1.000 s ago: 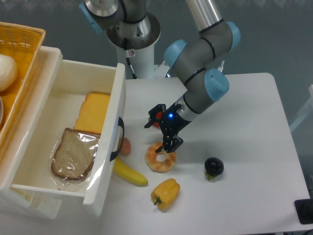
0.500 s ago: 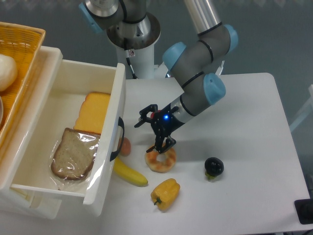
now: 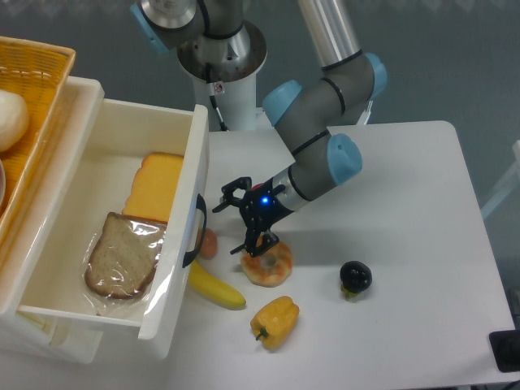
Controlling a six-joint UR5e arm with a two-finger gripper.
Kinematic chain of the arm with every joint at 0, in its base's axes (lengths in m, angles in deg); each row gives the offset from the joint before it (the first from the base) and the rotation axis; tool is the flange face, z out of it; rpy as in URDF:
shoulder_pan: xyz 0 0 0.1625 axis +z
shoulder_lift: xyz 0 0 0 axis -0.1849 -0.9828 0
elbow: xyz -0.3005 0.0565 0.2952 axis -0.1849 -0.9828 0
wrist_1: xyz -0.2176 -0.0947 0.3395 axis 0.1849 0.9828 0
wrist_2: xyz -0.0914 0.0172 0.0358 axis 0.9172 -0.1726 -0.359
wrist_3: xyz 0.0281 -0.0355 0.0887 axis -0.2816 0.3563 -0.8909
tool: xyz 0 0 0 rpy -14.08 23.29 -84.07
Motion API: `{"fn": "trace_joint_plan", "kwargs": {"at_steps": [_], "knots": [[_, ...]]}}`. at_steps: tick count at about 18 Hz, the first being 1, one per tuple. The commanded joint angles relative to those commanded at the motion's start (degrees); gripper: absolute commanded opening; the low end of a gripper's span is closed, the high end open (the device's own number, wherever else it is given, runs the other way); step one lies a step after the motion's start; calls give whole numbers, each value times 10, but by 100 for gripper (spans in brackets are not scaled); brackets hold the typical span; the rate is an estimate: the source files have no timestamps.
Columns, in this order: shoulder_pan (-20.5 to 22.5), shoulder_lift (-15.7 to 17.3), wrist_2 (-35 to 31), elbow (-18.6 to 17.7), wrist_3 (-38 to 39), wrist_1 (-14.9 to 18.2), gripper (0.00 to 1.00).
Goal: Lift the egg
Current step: 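Rotate the gripper and swing it toward the small orange egg by the drawer, then lower the open gripper around the small orange egg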
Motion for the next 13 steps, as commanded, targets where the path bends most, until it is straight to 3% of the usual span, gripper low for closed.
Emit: {"fn": "trace_joint_plan", "kwargs": {"at_steps": [6,13], "knots": [[-3,-24,1,1,-91,-1,100],[1,-25,5,-1,-96,0,100]]}}
